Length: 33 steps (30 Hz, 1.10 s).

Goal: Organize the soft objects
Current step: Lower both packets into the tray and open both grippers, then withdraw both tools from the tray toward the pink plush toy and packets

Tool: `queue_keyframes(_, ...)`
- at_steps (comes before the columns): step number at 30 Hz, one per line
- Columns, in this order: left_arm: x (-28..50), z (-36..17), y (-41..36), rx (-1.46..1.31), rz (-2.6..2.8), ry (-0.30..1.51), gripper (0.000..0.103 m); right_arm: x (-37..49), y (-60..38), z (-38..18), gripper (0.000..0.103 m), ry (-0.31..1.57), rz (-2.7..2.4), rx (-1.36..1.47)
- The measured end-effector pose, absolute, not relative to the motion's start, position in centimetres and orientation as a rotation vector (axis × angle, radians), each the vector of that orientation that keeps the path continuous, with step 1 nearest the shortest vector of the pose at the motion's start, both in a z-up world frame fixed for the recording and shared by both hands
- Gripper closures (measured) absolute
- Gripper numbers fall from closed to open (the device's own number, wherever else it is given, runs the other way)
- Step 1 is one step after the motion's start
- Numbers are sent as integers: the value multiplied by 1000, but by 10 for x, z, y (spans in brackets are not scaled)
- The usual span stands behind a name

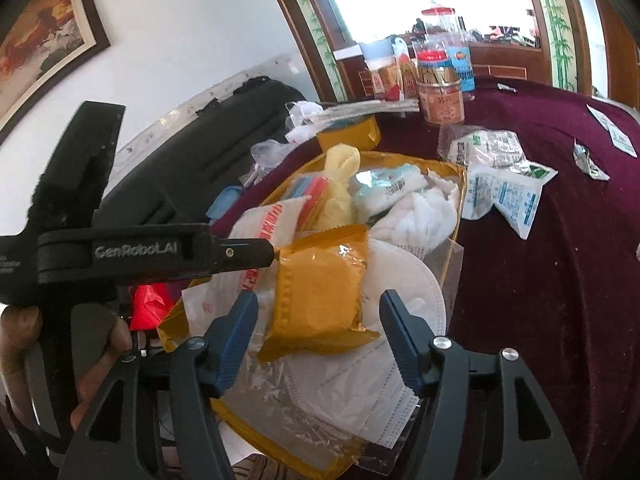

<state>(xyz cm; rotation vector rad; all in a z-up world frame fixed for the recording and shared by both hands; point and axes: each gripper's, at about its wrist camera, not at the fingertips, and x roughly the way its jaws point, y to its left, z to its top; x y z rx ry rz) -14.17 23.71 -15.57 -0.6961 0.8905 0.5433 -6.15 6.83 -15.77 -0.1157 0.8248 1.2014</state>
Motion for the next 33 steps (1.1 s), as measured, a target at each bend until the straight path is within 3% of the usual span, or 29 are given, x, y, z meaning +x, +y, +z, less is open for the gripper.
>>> queue_keyframes(11,-144,-130,222,-593,630,761,23,-51,45,-140,30,767,1221,-7)
queue_keyframes(33,-112,-110,168,-488,547,701,21,4,-5,-137,29,801,1175,177)
